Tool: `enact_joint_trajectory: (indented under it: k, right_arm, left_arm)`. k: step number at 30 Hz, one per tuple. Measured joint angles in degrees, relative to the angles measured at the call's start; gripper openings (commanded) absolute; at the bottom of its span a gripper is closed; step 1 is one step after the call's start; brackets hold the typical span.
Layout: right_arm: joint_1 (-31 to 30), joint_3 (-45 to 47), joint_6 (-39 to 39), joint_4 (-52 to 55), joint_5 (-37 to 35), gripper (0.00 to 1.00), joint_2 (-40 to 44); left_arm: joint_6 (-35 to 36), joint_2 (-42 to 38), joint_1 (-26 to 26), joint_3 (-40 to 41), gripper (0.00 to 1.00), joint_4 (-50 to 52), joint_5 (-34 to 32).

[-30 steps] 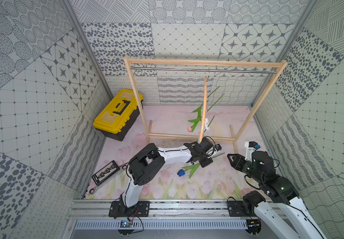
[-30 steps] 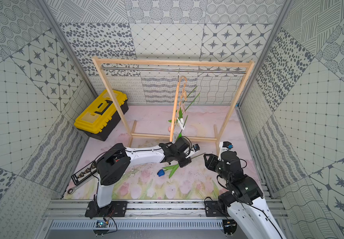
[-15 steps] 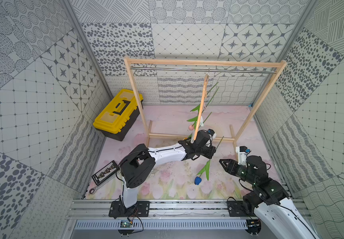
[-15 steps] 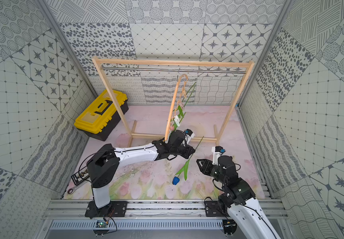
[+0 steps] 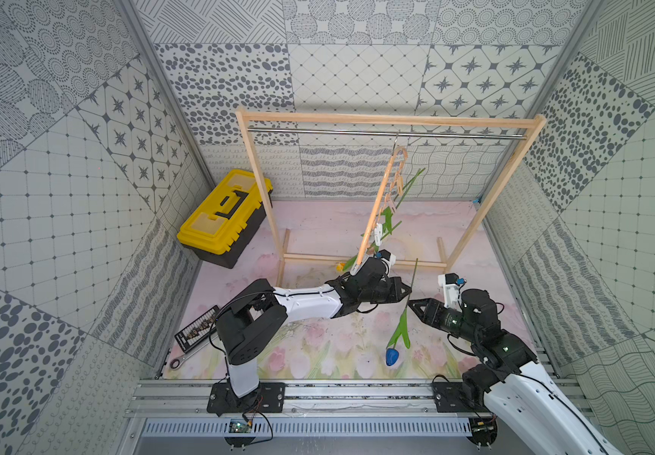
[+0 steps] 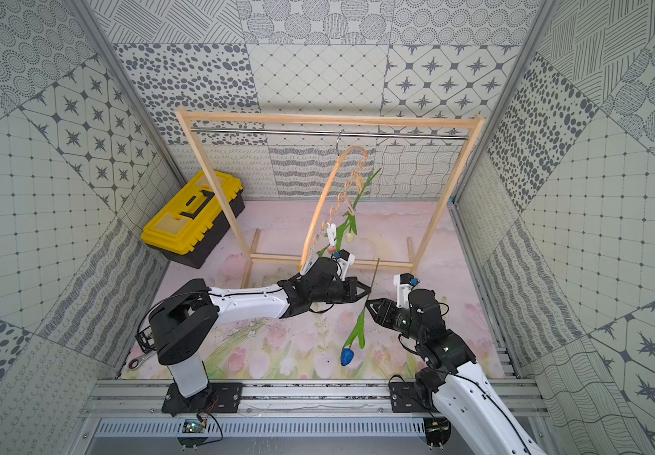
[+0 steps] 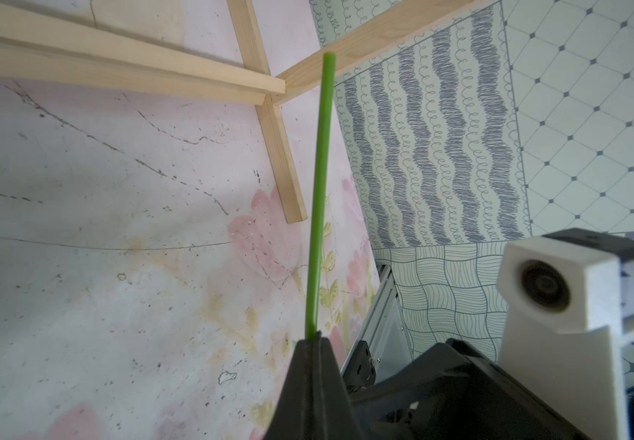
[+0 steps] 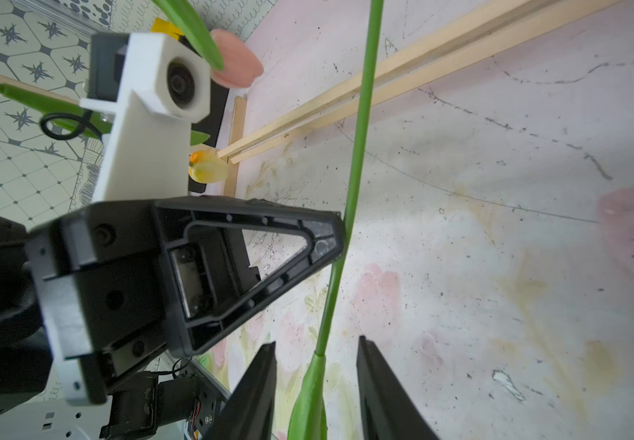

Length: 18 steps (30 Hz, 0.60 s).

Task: Dry the flowers on a clothes hanger
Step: Pick up the flower at the center of the board.

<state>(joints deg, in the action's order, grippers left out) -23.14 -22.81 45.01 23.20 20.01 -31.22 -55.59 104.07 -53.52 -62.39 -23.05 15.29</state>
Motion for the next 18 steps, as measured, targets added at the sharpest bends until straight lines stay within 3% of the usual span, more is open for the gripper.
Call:
enact_joint_trajectory:
  k: [15, 18]
  right_arm:
    - [0.0, 0.2, 0.9, -3.4, 1.8, 0.15, -2.4]
    - [0.0, 0.2, 0.9, -2.9, 1.4, 0.05, -1.9]
  left_arm:
    - [-4.8, -1.8, -0.1, 1.6, 0.0, -5.0, 0.8]
    - [-4.8, -2.0, -0.3, 1.7, 0.0, -5.0, 0.8]
